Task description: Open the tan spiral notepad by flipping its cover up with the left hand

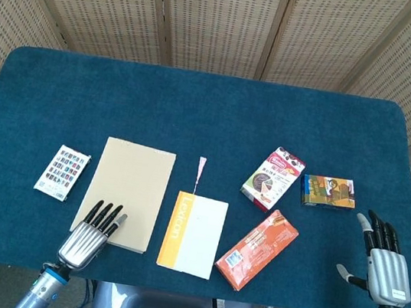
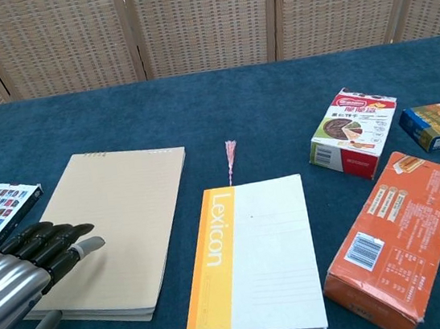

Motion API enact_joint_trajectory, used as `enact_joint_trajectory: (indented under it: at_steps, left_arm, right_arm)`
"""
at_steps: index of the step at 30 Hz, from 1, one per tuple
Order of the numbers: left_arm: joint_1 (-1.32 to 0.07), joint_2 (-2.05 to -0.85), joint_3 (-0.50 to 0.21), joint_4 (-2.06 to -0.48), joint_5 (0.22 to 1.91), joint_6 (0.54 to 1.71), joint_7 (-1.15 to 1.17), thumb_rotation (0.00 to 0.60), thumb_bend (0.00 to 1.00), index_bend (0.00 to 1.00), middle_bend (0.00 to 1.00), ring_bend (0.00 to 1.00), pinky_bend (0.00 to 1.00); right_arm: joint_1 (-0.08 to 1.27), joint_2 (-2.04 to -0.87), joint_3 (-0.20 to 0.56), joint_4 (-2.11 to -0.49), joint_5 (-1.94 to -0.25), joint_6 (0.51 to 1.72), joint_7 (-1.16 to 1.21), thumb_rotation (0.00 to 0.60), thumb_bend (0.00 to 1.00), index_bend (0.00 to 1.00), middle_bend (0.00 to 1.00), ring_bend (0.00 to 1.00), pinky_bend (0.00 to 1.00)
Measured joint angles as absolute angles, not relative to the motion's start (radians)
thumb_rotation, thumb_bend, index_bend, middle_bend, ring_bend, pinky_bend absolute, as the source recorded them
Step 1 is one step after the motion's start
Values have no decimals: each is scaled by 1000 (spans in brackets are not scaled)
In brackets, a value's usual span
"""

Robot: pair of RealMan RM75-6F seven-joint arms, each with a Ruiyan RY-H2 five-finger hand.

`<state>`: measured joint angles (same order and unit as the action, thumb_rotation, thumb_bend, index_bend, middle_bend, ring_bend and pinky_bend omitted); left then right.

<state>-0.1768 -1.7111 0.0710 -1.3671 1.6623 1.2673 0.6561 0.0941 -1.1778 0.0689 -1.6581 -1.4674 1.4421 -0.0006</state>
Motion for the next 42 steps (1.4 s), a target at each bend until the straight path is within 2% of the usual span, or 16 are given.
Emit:
enact_joint_trajectory:
  at_steps: [14,30,42]
  left_arm:
    - [-213,-1726,21,-1372,1613,1244,698,600,595,0,0,0,0]
    - [-271,-1718,-65,-1410,1504,1207,768,600,601,0,0,0,0]
    - [-316,-1728,-103,-1412,1403,1169,814,600,608,0,0,0,0]
  right_arm:
    - [94,-1176,72,-1660,-1462,1440,9,600,2,0,0,0,0]
    - [94,-1174,76,-1662,-1449,1435,23,600,2,0,0,0,0]
    - [94,-1175,79,-1661,-1446,1435,35,600,3,0,0,0,0]
